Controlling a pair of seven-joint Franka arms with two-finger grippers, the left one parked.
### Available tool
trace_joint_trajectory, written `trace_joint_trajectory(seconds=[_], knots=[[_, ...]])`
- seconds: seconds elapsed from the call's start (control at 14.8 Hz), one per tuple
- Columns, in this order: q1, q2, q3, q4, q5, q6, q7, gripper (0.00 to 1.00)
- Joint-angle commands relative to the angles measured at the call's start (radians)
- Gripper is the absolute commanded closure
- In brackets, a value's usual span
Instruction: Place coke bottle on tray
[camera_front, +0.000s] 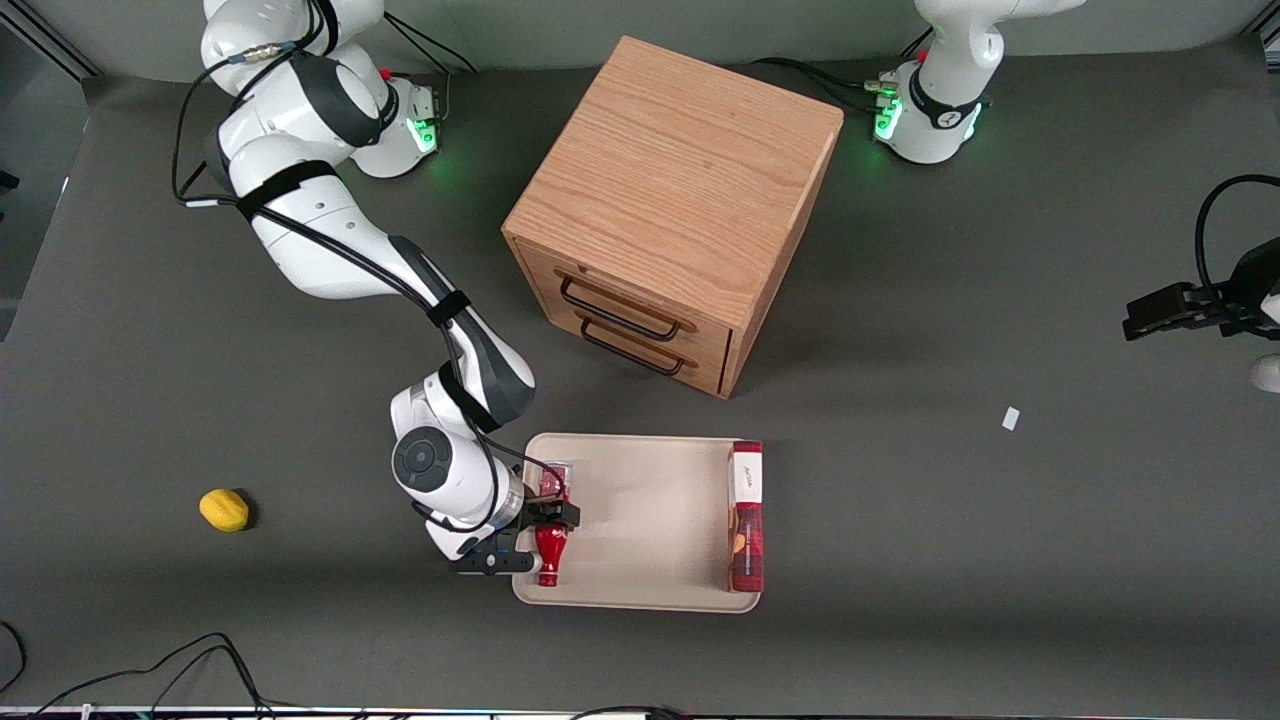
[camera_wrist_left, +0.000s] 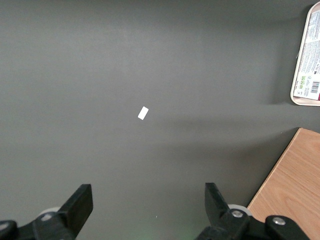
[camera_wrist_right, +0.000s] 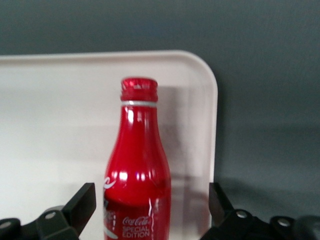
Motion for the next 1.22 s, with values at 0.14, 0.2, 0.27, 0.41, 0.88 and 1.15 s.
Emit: trace_joint_trajectory(seconds=[0.14, 0.2, 0.27, 0.41, 0.88, 1.15], knots=[[-0.032, -0.180, -0.007, -0.058, -0.039, -0.101, -0.039, 0.00], [-0.061, -0.221, 0.000, -0.093, -0.034, -0.133, -0.081, 0.00], [-0.086, -0.279, 0.003, -0.145, -0.028, -0.165, -0.103, 0.00], [-0.138, -0.431, 0.002, -0.289, -0.025, -0.211, -0.118, 0.00], [-0.207, -1.008, -0.108, -0.786, 0.206, -0.319, -0.218, 0.00], [-0.209, -1.220, -0.214, -0.859, 0.283, -0.518, -0.344, 0.00]])
